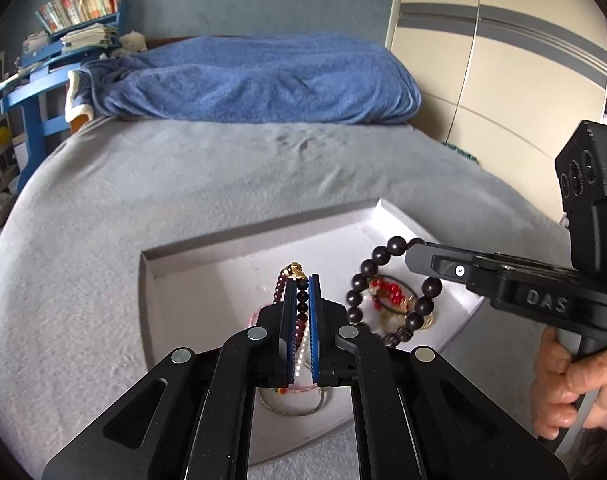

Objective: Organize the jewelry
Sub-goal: 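Carry both bracelets into the tray and open both tools to release them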

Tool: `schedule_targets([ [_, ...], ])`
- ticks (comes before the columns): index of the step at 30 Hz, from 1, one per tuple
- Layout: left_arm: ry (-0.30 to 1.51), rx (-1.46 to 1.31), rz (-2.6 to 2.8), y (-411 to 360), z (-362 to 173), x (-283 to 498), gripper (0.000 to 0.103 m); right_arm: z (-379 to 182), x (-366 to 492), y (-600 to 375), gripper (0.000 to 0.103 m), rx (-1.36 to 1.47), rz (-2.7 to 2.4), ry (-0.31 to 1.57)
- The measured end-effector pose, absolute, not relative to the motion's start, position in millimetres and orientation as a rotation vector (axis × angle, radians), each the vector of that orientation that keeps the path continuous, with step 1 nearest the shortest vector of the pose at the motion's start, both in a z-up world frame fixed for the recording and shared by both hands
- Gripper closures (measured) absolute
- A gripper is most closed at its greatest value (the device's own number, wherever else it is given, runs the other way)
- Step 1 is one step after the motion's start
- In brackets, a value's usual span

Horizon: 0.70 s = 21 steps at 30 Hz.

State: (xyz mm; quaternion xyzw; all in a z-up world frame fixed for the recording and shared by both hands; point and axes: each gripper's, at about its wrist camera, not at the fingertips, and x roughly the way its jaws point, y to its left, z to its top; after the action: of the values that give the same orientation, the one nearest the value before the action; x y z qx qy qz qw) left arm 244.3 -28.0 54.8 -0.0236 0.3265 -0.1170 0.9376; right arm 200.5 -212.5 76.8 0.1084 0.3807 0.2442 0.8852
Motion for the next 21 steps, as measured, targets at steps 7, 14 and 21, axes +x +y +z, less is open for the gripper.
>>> schedule_targets([
  [7, 0.701, -0.051, -0.263, -34.9, 32.6, 245.4, 0.097, 59.2, 206.1, -229.0, 0.089, 0.197, 0.402, 0.807],
  [14, 0.718, -0.059, -0.291, -41.7, 27.5, 245.5, 0.094, 44.6, 200.8, -225.8, 0.089, 0.088, 0.342, 0.819],
  [21, 0.673, -0.048, -0.274, -44.4, 35.6, 234.9, 0.044, 47.1, 193.2, -231.5, 0.087, 0.073, 0.334, 0.797],
])
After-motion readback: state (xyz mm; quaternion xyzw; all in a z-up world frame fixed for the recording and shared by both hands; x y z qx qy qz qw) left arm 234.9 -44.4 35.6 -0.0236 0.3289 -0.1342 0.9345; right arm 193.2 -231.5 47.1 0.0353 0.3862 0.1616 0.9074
